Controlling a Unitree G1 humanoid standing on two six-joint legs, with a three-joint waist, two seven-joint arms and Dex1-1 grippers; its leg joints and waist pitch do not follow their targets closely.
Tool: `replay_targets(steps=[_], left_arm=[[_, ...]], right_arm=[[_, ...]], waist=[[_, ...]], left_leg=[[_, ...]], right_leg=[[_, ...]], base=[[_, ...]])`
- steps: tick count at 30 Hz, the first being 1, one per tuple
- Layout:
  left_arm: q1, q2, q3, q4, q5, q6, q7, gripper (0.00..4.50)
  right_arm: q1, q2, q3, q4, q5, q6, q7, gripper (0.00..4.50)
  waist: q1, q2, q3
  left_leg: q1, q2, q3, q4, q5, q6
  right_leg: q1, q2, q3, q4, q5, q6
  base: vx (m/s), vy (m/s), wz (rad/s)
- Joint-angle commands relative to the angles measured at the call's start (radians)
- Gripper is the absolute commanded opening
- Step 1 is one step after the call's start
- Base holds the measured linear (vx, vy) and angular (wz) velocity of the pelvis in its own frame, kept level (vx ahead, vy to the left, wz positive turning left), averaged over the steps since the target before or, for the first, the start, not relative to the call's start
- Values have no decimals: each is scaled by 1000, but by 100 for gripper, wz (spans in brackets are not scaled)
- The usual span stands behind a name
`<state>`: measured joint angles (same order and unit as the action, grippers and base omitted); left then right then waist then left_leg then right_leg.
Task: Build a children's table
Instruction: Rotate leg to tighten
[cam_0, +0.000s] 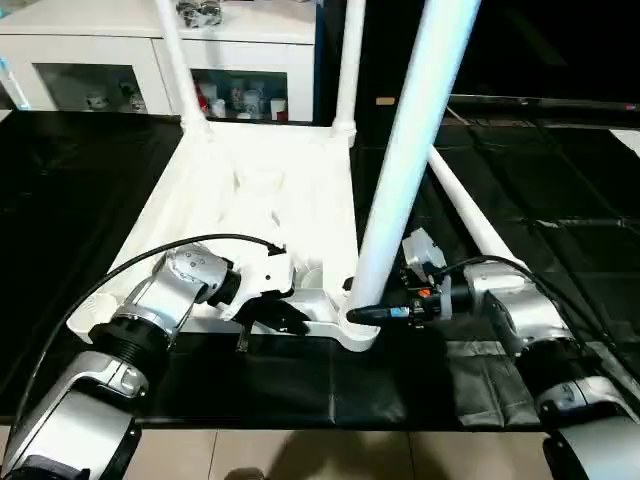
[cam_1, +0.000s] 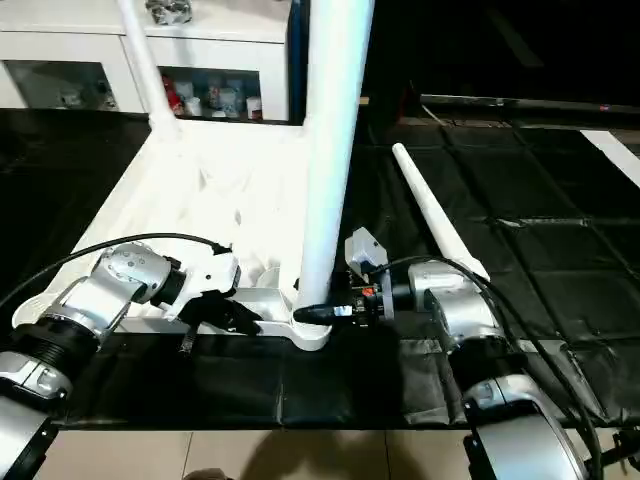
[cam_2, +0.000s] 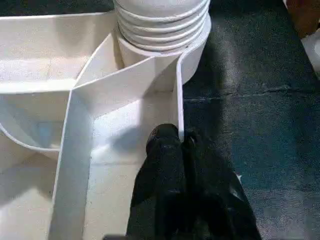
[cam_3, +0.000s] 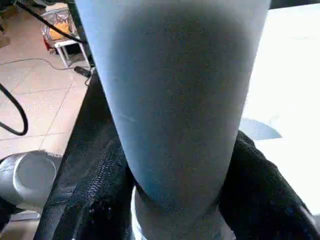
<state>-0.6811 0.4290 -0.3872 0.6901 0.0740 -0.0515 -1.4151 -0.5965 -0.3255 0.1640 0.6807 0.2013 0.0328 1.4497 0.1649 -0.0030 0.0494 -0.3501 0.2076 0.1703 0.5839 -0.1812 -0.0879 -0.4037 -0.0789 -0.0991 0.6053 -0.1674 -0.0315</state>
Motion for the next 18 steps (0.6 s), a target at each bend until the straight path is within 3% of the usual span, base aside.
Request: replay_targets(steps=[1,7,8,9,14,16,18], left_arm=[[6,-9,-42,6,30,-5,-19,0],[6,-15,-35,12,27,9,-4,0],[6,-17,-32,13,26,15,1,0],[6,-24,-25,13,20,30,10,0],[8,-43,-1,2,-7,81,26,0],[4,-66,26,-3,-26,125,72,0],[-4,-99,61,-18,-41,182,152,0]], right_arm=[[9,-2,9,-20,14,12,39,207],[29,-5,17,-37,17,20,46,202],[33,-4,17,-43,18,23,44,202],[43,-1,13,-56,25,33,35,201],[62,20,-4,-80,47,79,-4,201],[76,44,-19,-102,57,124,-66,201],[93,74,-28,-122,43,136,-160,201]], waist=[[-8,-3,-67],[-7,-4,-67],[-5,9,-67],[-6,2,-67],[-4,4,-68],[-3,3,-66],[-8,2,-60]], left_leg=[[4,31,-1,-65,-194,46],[4,30,-1,-66,-199,43],[5,31,-3,-66,-203,41],[5,30,-1,-65,-204,41],[4,30,-2,-66,-204,40],[5,30,-2,-68,-207,37],[7,30,-4,-71,-247,20]], right_leg=[[52,-73,54,-73,-296,-169],[52,-74,54,-74,-310,-164],[51,-74,54,-74,-309,-166],[51,-72,54,-75,-296,-167],[54,-72,54,-73,-279,-179],[52,-72,54,-75,-293,-174],[49,-75,53,-84,-370,-151]], base=[[0,0,0],[0,0,0],[0,0,0],[0,0,0],[0,0,0],[0,0,0],[0,0,0]])
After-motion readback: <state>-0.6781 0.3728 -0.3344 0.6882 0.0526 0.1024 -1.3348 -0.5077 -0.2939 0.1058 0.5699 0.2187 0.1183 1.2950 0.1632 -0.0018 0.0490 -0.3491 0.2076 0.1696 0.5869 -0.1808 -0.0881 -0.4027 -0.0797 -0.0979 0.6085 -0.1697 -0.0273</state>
